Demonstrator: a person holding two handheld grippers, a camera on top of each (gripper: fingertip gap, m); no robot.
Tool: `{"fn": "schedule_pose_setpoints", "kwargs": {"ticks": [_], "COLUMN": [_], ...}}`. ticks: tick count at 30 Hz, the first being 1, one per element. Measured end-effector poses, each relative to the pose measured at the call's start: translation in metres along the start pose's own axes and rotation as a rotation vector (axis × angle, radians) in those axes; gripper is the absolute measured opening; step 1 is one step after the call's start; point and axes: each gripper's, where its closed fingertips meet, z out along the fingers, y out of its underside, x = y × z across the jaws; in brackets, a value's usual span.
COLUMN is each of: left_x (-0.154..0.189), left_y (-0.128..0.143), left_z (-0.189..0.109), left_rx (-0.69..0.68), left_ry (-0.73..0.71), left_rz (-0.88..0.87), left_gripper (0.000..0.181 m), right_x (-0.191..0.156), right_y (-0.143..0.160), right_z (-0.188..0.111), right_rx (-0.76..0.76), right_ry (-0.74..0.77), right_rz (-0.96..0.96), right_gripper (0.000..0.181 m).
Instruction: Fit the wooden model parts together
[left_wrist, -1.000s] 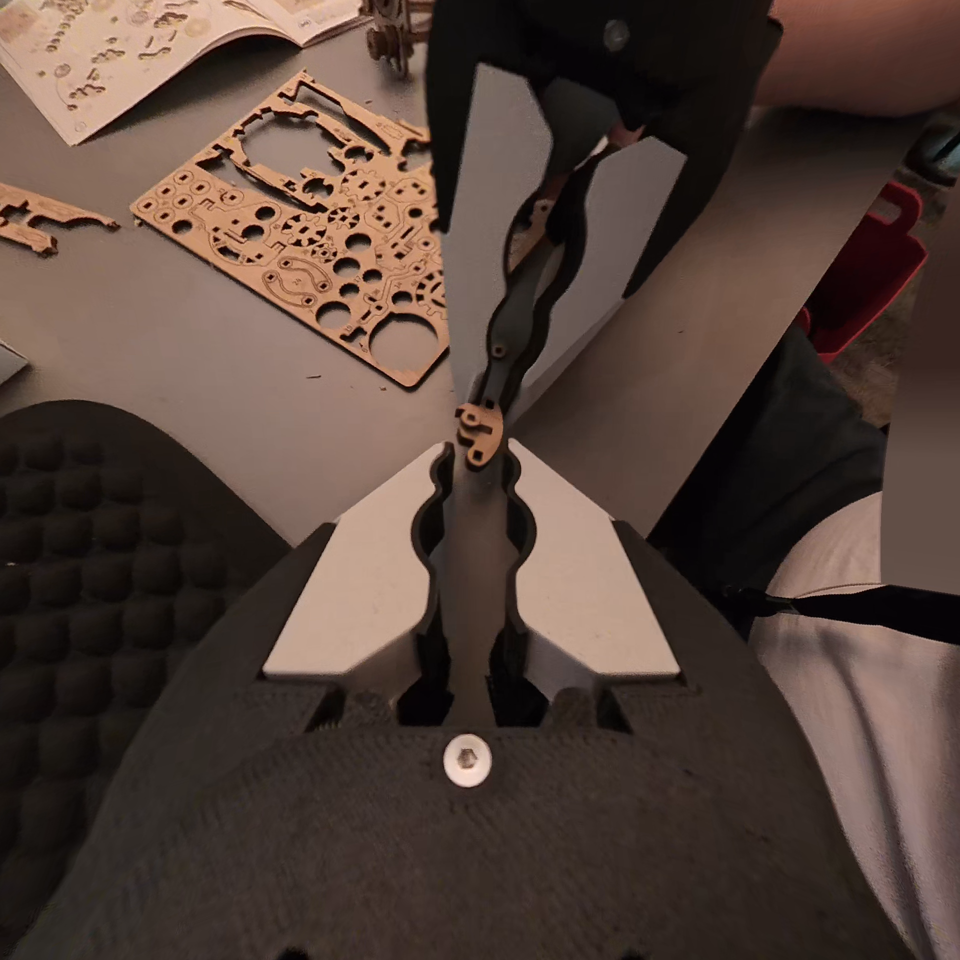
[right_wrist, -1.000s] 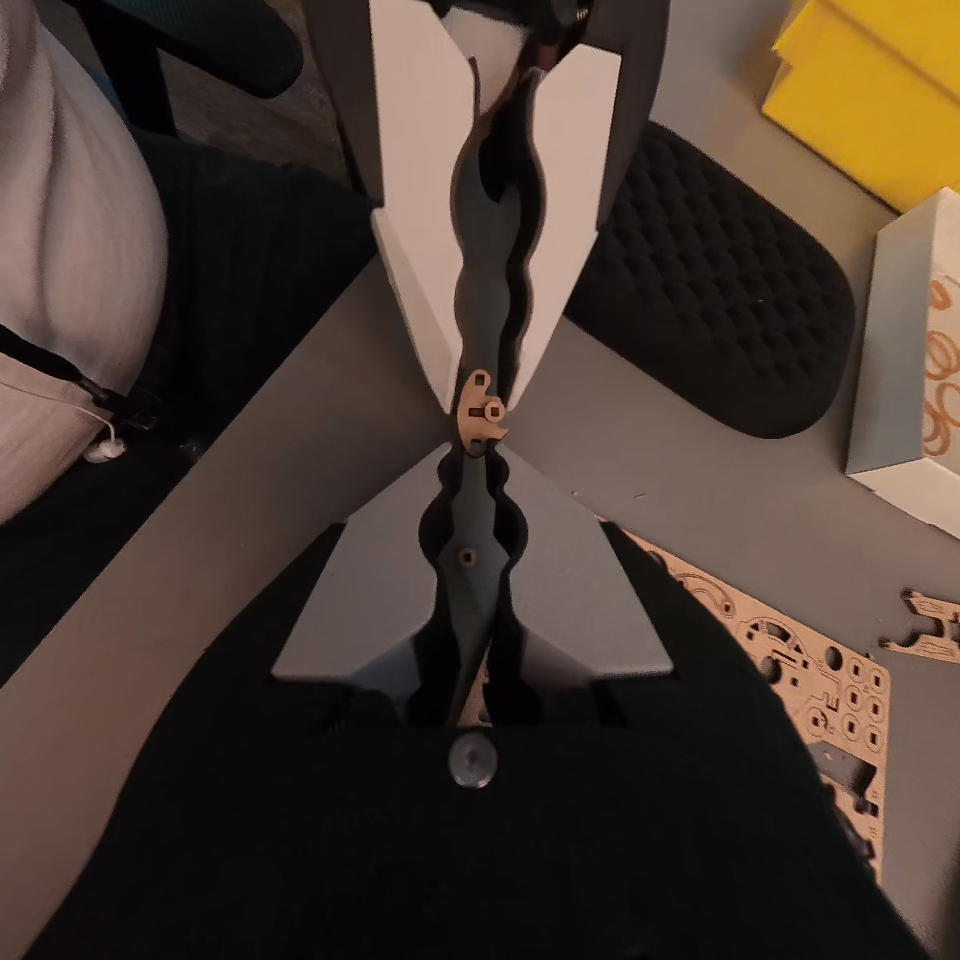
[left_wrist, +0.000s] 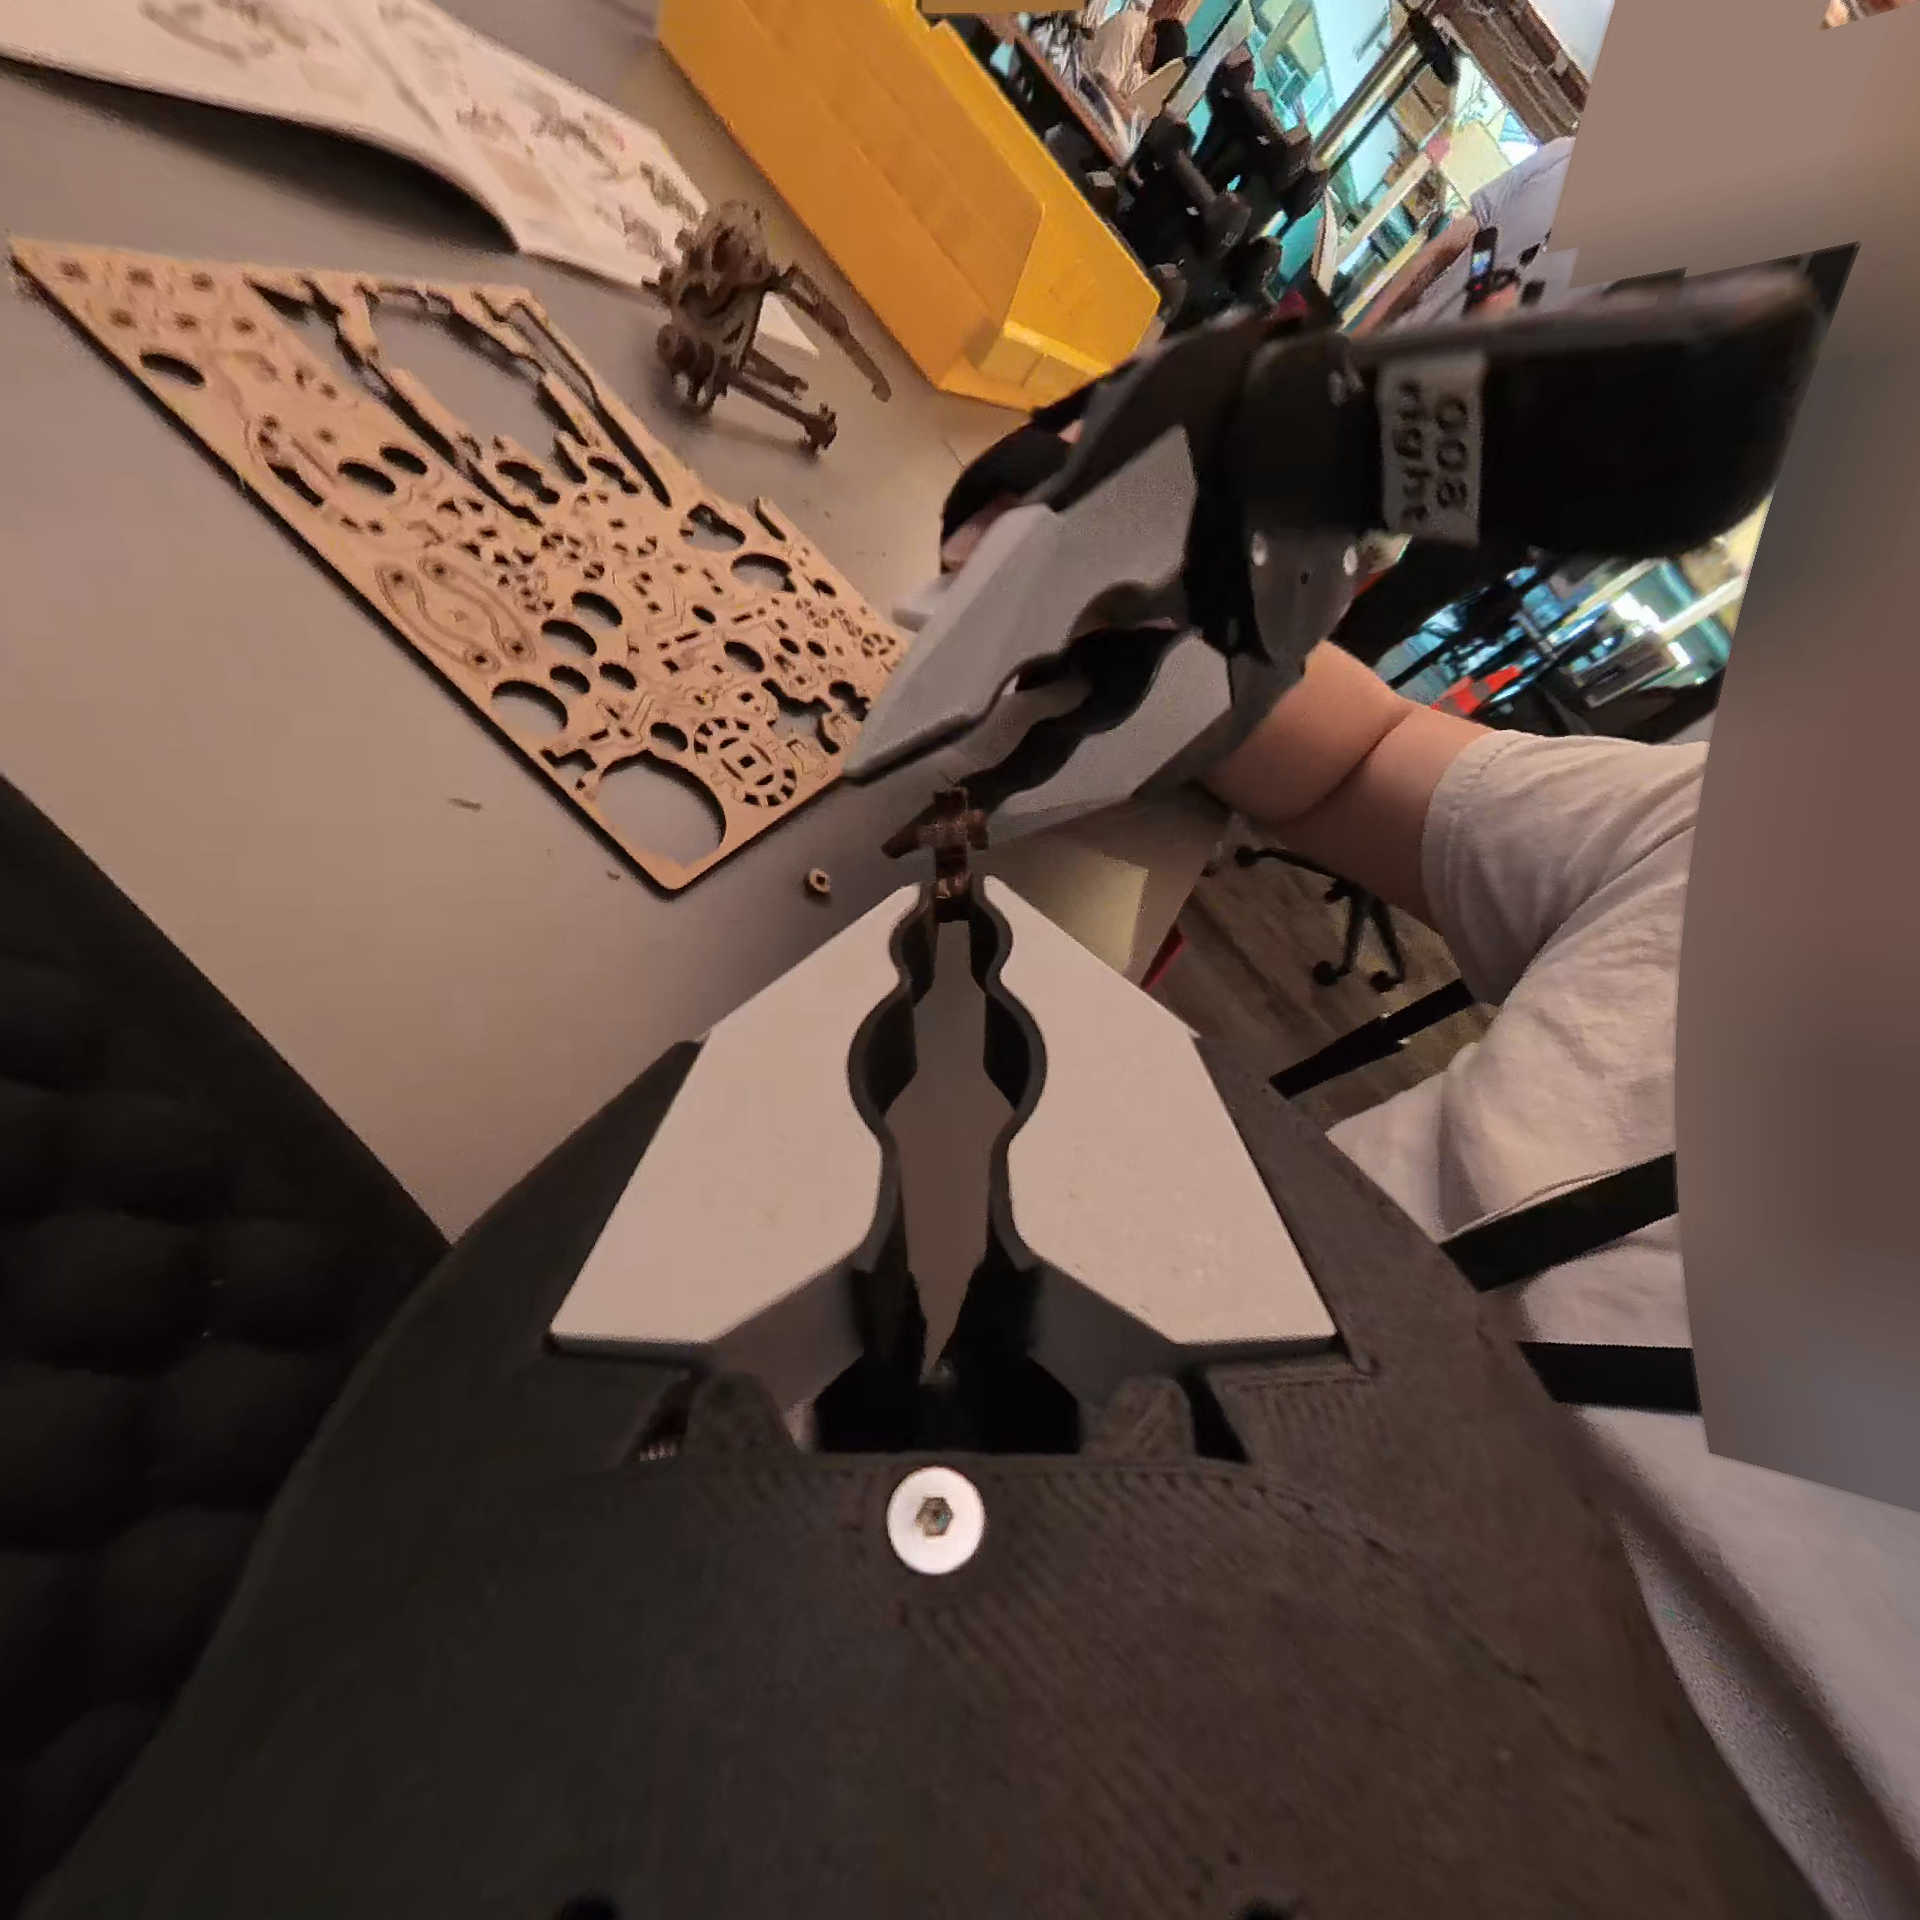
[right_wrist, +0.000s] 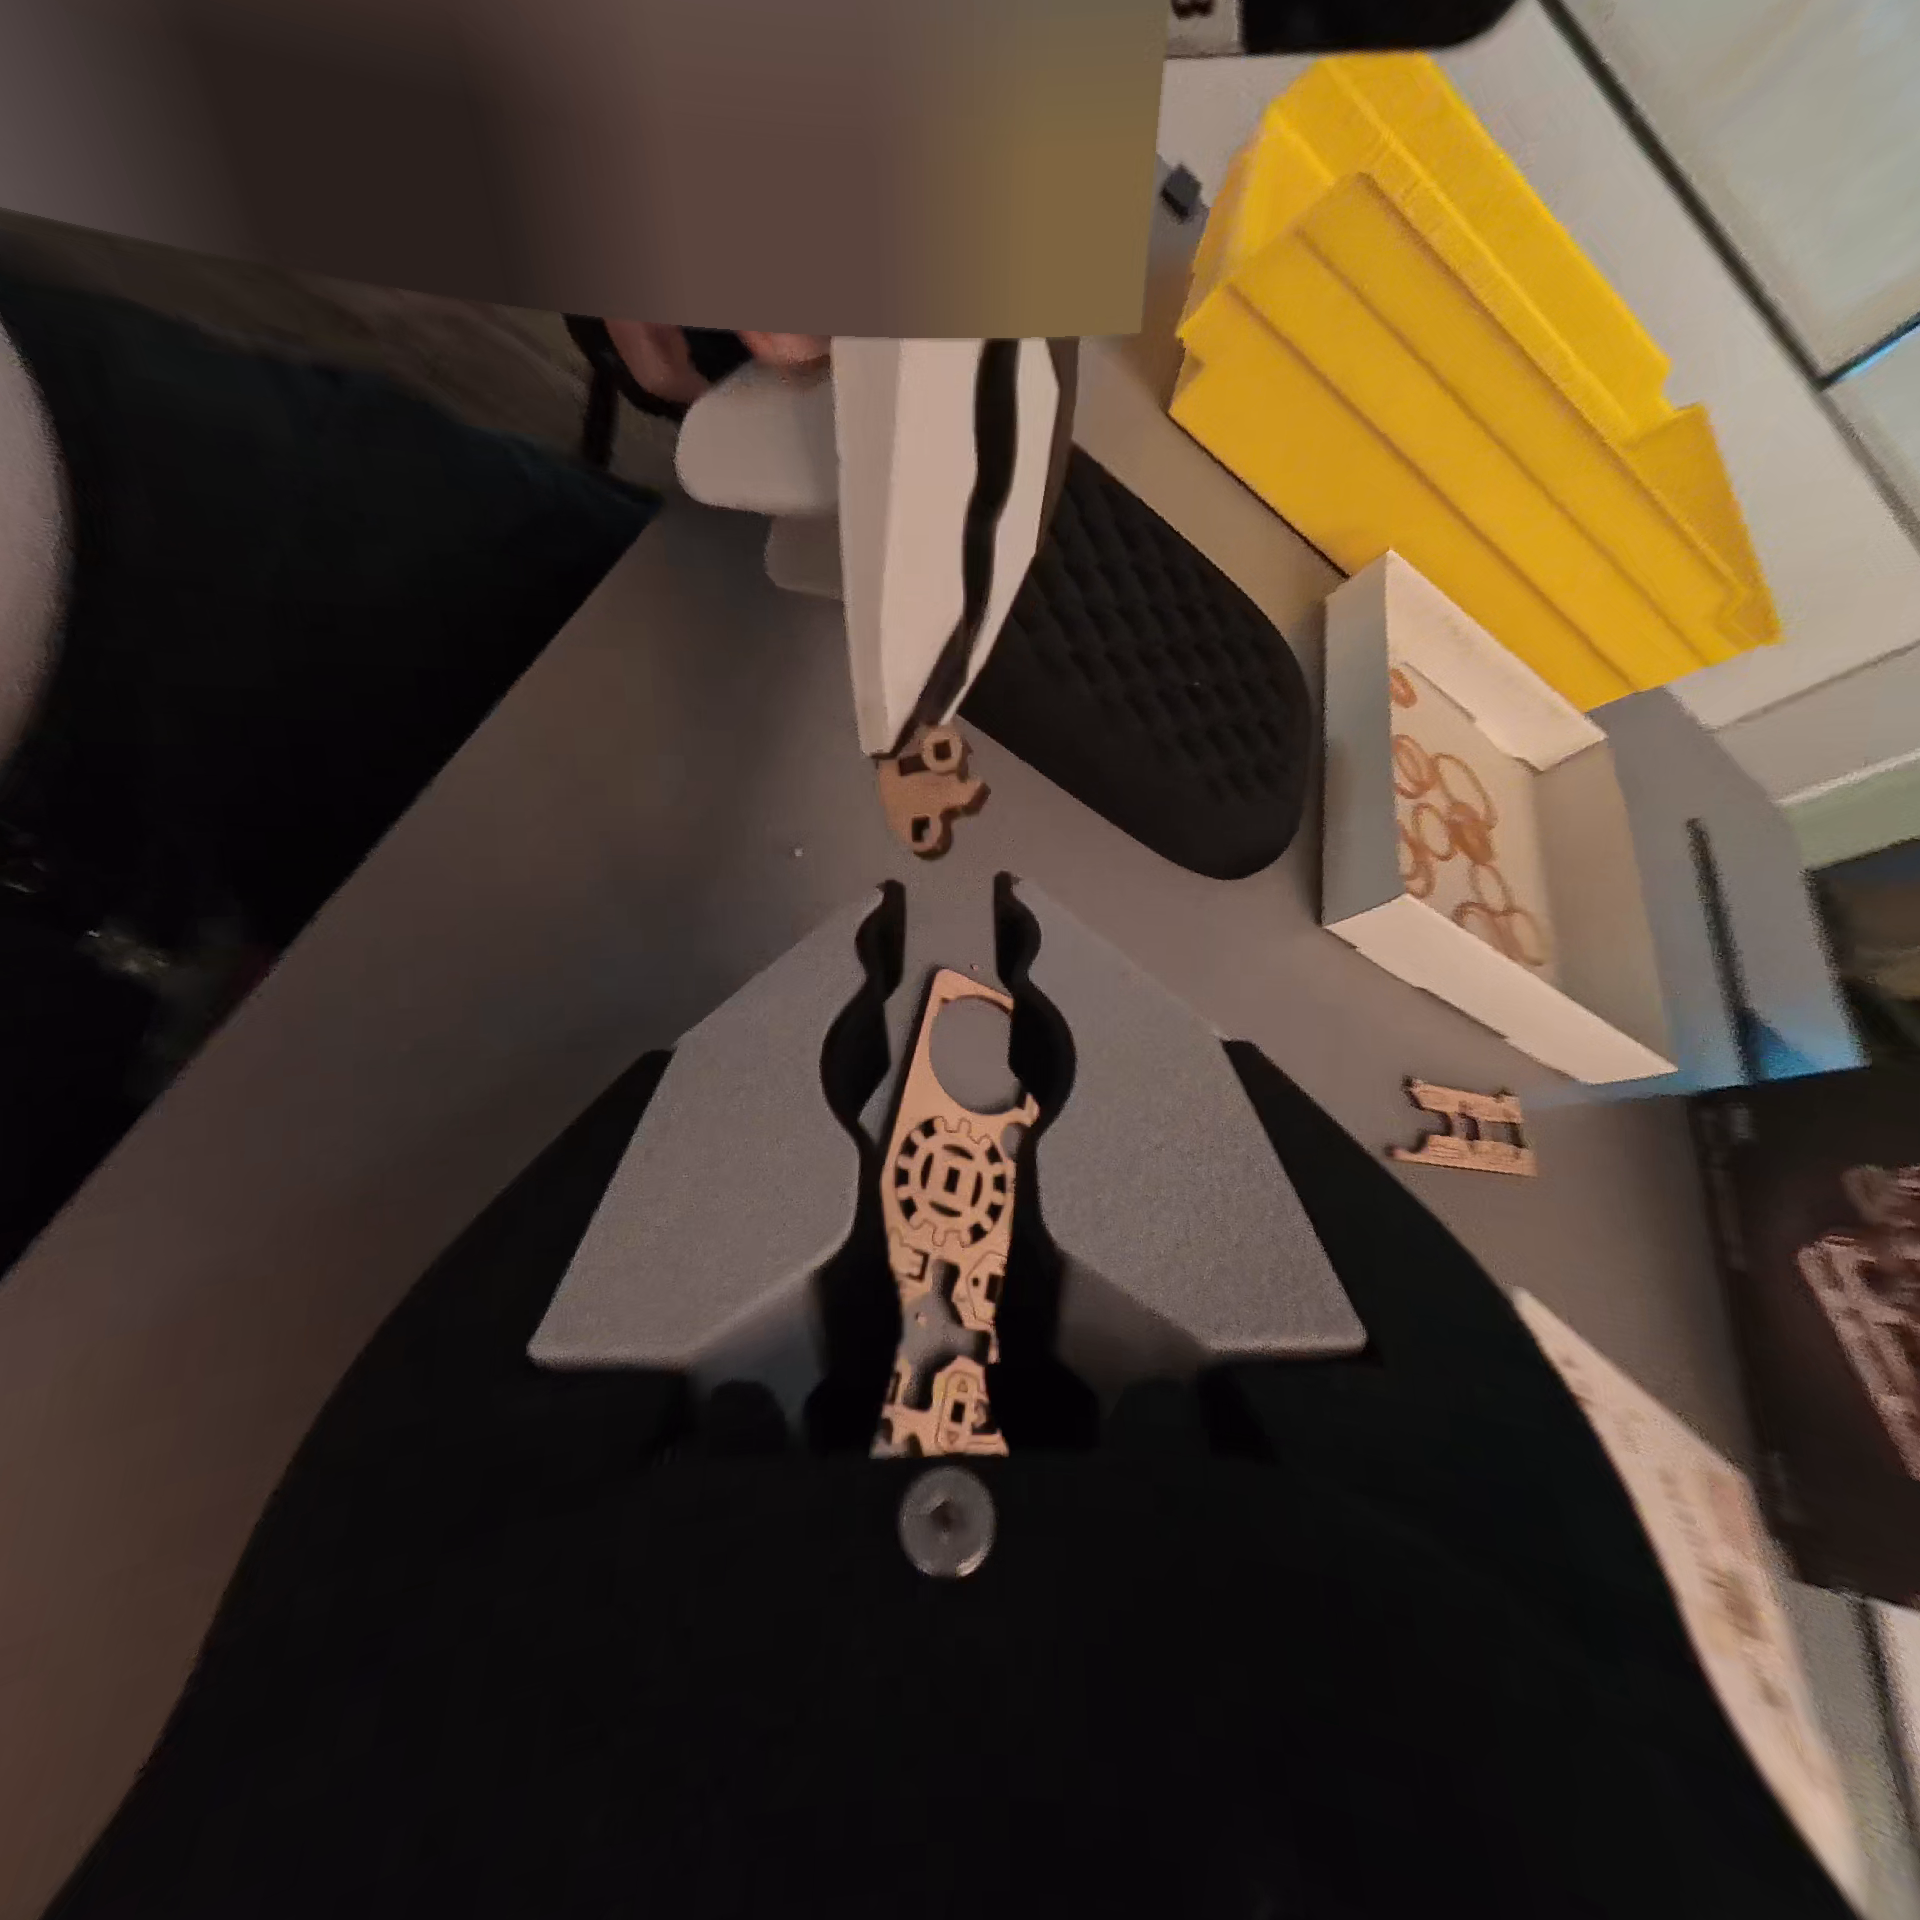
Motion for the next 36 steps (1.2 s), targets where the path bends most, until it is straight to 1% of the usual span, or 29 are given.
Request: {"fn": "schedule_pose_setpoints", "kwargs": {"ticks": [2,5,6,7,8,10,12,13,15,20,22,28,32,36], "left_x": [0.004,0.004,0.005,0.005,0.006,0.009,0.011,0.013,0.014,0.014,0.014,0.013,0.012,0.004], "left_y": [-0.004,-0.006,-0.006,-0.006,-0.005,-0.004,-0.004,-0.005,-0.004,0.000,0.001,0.002,0.002,0.008], "left_z": [-0.001,-0.001,0.000,0.002,0.004,0.008,0.009,0.009,0.008,0.009,0.010,0.012,0.011,0.013], "left_rx": [0.018,0.020,0.016,0.010,0.002,0.002,0.011,0.020,0.017,-0.007,-0.012,-0.008,0.002,-0.029], "left_ry": [-0.023,-0.102,-0.126,-0.153,-0.170,-0.183,-0.177,-0.177,-0.176,-0.212,-0.221,-0.193,-0.155,-0.171], "left_rz": [0.096,0.271,0.329,0.376,0.419,0.469,0.493,0.502,0.529,0.615,0.628,0.585,0.521,0.507], "left_gripper": [0.004,0.004,0.004,0.004,0.004,0.004,0.004,0.004,0.004,0.004,0.004,0.004,0.004,0.005], "right_x": [0.001,0.004,0.007,0.006,0.002,-0.005,-0.011,-0.012,-0.017,-0.017,-0.019,-0.020,-0.019,-0.022], "right_y": [-0.006,-0.022,-0.026,-0.031,-0.034,-0.033,-0.028,-0.025,-0.027,-0.026,-0.025,-0.022,-0.022,-0.015], "right_z": [-0.010,-0.022,-0.022,-0.023,-0.022,-0.016,-0.012,-0.011,-0.013,-0.014,-0.014,-0.013,-0.013,-0.006], "right_rx": [0.084,0.246,0.283,0.313,0.323,0.288,0.248,0.230,0.243,0.239,0.233,0.201,0.201,0.181], "right_ry": [-0.097,-0.281,-0.319,-0.364,-0.402,-0.422,-0.417,-0.405,-0.431,-0.453,-0.466,-0.471,-0.479,-0.496], "right_rz": [0.145,0.449,0.527,0.578,0.607,0.618,0.577,0.555,0.535,0.553,0.559,0.579,0.607,0.644], "right_gripper": [0.023,0.037,0.042,0.046,0.046,0.044,0.028,0.026,0.013,0.012,0.009,0.005,0.005,0.004]}}
